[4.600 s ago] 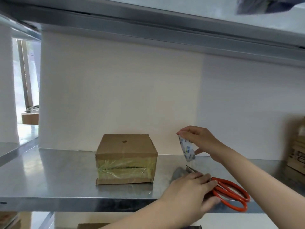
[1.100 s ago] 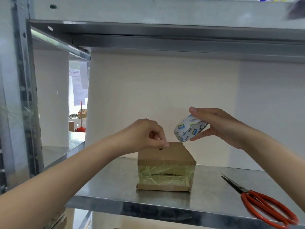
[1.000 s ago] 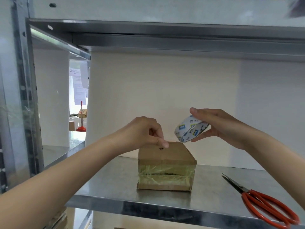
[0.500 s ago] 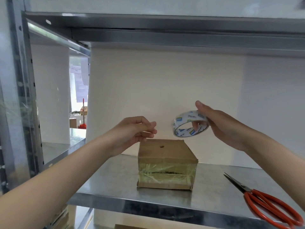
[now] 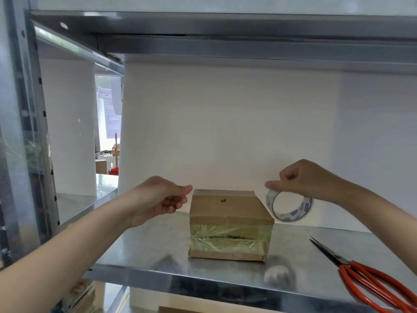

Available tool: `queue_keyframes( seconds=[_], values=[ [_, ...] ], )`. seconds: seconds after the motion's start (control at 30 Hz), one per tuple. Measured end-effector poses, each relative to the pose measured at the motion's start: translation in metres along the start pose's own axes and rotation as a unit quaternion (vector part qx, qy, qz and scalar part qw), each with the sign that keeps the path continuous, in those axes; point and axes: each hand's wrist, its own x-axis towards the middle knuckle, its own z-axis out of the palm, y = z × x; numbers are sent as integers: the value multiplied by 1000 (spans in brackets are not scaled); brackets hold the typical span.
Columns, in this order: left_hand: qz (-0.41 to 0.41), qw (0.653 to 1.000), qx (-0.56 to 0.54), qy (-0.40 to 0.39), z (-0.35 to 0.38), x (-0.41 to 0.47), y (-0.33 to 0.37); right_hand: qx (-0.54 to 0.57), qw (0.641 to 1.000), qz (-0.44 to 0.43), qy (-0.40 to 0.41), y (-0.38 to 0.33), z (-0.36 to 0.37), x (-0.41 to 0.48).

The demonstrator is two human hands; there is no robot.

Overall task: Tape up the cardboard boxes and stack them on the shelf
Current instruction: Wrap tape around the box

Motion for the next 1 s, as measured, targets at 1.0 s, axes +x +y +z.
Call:
queue_keyframes(
  seconds=[1.0],
  values=[
    [142,775,590,-177,101,19,16,131,990,-46,-10,7,68,-30]
  ],
)
